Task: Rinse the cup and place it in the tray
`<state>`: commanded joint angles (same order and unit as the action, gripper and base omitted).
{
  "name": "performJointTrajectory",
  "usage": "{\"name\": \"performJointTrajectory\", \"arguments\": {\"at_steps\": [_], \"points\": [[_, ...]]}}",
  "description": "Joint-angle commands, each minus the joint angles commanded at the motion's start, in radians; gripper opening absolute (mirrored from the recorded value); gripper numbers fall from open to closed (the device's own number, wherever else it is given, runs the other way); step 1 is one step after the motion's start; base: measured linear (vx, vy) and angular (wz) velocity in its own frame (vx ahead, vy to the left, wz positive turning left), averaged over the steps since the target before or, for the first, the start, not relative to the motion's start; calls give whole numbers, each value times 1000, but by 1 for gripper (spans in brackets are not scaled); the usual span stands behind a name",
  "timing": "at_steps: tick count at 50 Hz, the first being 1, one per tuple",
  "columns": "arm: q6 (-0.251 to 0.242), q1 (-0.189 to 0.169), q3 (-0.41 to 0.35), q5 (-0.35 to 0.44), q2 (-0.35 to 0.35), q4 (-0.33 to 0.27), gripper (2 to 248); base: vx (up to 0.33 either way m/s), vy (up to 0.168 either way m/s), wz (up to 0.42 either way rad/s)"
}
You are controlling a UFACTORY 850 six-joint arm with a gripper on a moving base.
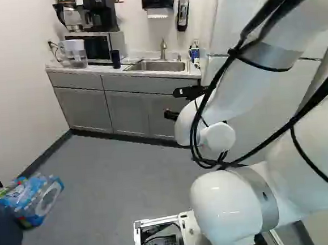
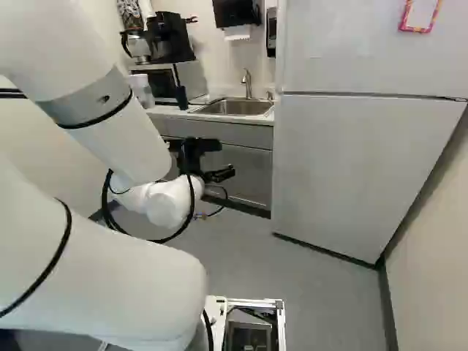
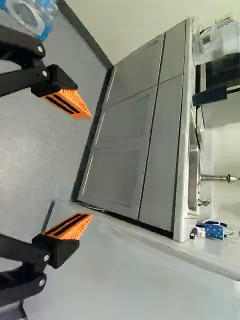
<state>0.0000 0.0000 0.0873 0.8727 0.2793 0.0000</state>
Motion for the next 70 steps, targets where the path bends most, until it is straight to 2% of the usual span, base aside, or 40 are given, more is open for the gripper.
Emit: {"name": "performJointTrajectory", "arguments": {"at_steps": [1, 34, 70], "points": [[0, -3, 25, 0, -15, 0, 247, 0, 0, 0], [0, -17, 199, -4, -116, 0, 247, 0, 0, 0], [0, -32, 395, -93, -230, 0, 247, 0, 0, 0]]}}
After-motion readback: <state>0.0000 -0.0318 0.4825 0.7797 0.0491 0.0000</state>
